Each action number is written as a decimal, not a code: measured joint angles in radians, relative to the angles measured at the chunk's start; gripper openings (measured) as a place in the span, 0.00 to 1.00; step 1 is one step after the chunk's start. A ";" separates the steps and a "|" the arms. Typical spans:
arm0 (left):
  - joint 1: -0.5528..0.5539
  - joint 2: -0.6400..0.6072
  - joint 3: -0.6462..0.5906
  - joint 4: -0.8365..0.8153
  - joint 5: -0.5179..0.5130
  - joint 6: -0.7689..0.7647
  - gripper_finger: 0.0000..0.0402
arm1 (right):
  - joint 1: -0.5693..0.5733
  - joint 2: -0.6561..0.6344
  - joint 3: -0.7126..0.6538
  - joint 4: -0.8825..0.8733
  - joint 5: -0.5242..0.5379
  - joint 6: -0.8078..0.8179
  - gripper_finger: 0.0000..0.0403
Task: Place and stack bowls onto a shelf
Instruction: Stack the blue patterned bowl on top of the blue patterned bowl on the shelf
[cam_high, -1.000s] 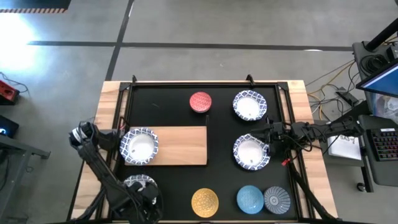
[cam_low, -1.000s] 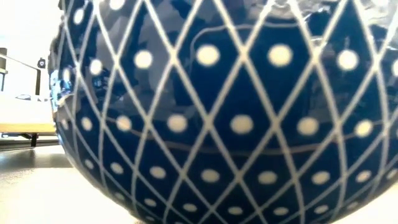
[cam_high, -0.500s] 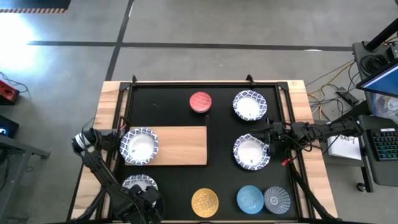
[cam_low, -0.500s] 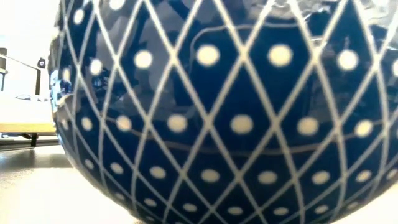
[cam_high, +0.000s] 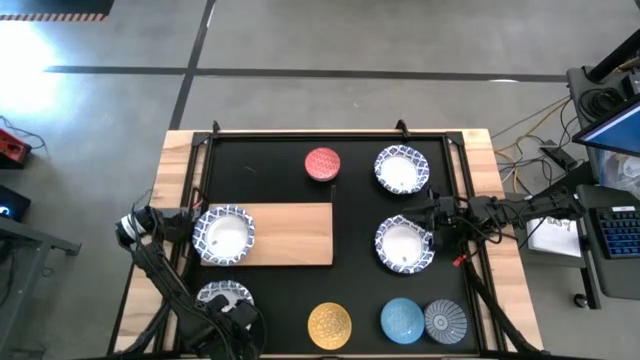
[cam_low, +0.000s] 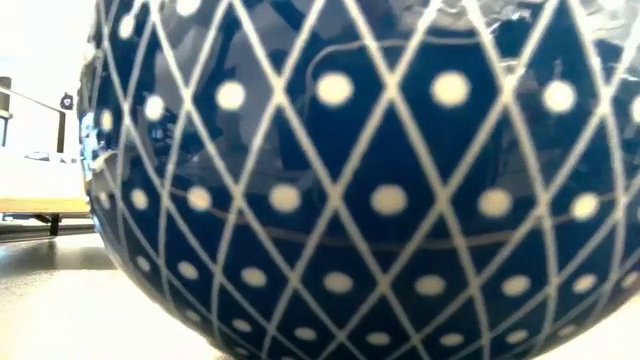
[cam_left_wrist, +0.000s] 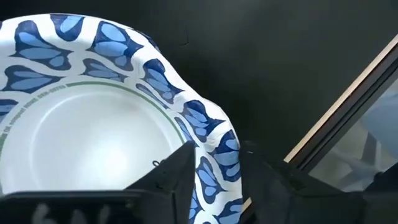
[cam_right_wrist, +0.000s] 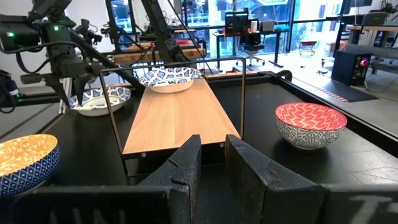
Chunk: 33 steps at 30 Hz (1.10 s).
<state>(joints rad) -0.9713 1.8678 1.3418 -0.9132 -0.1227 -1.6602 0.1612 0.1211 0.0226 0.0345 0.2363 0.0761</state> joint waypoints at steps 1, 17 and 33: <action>0.002 0.002 -0.002 0.001 -0.001 0.002 0.25 | 0.000 0.000 0.000 0.000 0.000 0.001 0.16; 0.004 0.084 0.039 0.002 0.038 0.011 0.19 | 0.000 0.000 0.000 0.000 0.000 0.000 0.16; 0.005 0.084 0.110 -0.007 0.029 0.059 0.19 | 0.000 0.000 0.000 0.000 0.000 0.001 0.16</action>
<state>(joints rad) -0.9667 1.9518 1.4521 -0.9199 -0.0941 -1.6008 0.1615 0.1211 0.0227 0.0345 0.2362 0.0772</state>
